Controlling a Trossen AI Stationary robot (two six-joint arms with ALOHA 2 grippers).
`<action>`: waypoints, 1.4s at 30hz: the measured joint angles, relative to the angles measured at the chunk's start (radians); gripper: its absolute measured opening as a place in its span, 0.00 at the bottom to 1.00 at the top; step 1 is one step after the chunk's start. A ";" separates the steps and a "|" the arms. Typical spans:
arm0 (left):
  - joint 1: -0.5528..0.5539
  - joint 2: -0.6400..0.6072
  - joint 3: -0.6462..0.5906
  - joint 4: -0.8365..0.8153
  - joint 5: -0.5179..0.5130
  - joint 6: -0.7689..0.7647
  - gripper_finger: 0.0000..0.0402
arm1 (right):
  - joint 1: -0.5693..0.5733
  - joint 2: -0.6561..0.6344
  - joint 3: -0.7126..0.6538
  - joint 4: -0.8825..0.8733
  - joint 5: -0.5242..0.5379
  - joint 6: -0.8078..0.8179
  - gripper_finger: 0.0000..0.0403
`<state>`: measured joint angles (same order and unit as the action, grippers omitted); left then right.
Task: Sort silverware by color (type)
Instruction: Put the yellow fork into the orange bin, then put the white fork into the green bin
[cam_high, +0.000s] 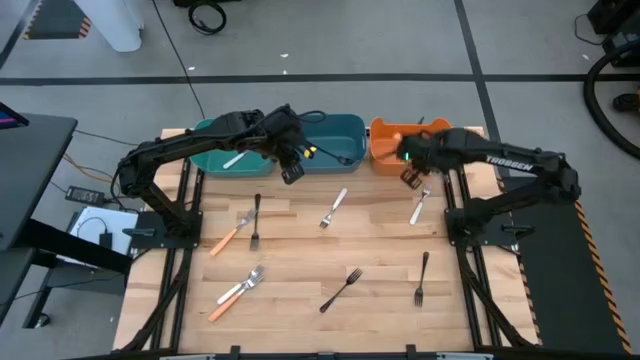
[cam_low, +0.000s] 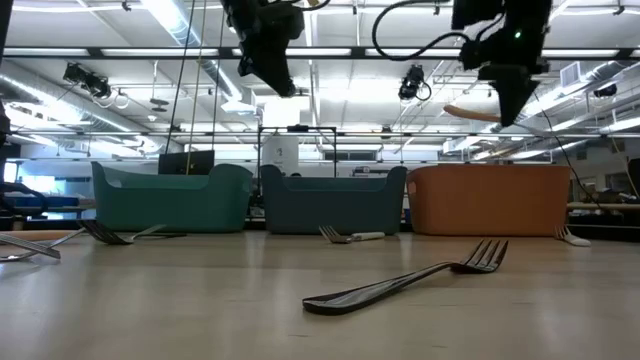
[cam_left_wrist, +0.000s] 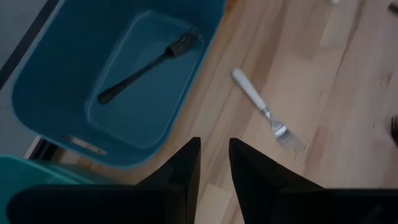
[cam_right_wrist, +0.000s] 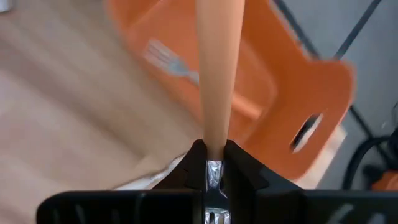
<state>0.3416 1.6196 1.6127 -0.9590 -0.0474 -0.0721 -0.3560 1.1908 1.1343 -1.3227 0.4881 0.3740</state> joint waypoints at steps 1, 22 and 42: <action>0.000 0.000 0.000 0.012 0.000 -0.010 0.23 | -0.049 0.000 0.000 0.037 -0.005 -0.085 0.10; 0.009 0.000 0.000 0.039 -0.011 -0.280 0.23 | -0.529 0.170 -0.001 0.395 -0.155 -0.947 0.19; -0.010 0.005 0.000 -0.140 -0.044 -0.542 0.23 | -0.501 0.164 0.111 0.473 -0.003 -0.743 0.24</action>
<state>0.3316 1.6241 1.6123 -1.0992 -0.0914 -0.6145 -0.8566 1.3552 1.2457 -0.8501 0.4855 -0.3687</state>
